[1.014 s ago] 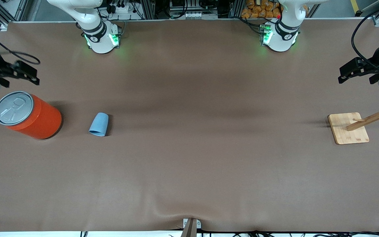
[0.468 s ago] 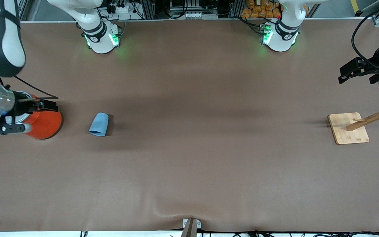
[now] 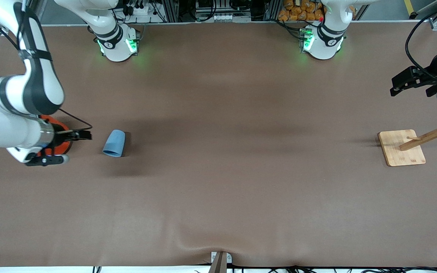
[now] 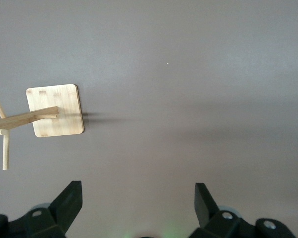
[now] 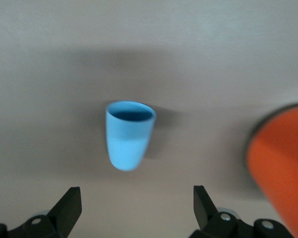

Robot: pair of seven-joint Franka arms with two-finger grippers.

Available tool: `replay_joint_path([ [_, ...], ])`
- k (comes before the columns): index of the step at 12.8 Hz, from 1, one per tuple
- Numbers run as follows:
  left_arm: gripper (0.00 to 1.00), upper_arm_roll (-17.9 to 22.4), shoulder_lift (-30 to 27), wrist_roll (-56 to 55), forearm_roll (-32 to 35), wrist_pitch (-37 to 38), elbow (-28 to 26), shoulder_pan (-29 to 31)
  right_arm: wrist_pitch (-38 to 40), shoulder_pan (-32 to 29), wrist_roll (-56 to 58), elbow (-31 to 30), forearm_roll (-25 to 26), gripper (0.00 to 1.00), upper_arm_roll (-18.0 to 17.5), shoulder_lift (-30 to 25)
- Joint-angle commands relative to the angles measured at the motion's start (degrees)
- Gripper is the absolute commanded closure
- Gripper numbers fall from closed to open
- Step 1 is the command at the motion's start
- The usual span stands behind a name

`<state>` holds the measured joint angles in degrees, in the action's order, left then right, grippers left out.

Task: Flip cup
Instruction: 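Move the right gripper down over the light-blue cup, then close the right gripper on the cup and lift it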

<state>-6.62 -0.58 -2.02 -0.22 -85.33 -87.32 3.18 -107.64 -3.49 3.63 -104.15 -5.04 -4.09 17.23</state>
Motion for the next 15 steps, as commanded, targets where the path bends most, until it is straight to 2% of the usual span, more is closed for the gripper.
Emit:
replay_joint_path([
  [1, 0.0, -0.24, 0.05, 0.35, -0.58, 0.07, 0.48, 0.42, -12.1, -0.29, -0.55, -10.87, -5.23, 0.0, -0.48, -1.85],
  [5, 0.0, -0.24, 0.05, 0.35, -0.66, 0.07, 0.48, 0.51, -26.27, 1.55, -0.56, -18.44, -5.42, 0.0, -0.65, -0.28],
  [11, 0.0, -0.24, 0.05, 0.35, -0.66, 0.07, 0.39, 0.51, -32.27, 3.58, -6.36, -19.52, -5.33, 0.0, -0.65, 4.47],
  [12, 0.0, -0.24, 0.05, 0.35, -0.66, 0.07, 0.39, 0.51, -32.63, 3.32, -6.36, -19.43, -4.9, 0.19, -0.57, 5.26],
  [14, 0.0, -0.24, 0.05, 0.35, -0.66, 0.07, 0.39, 0.51, -32.72, 3.31, -6.09, -19.17, -4.72, 0.73, -0.57, 6.06],
  [15, 0.0, -0.24, 0.05, 0.35, -0.58, 0.07, 0.39, 0.51, -32.2, 3.31, -5.83, -18.9, -4.72, 0.91, -0.57, 6.06],
])
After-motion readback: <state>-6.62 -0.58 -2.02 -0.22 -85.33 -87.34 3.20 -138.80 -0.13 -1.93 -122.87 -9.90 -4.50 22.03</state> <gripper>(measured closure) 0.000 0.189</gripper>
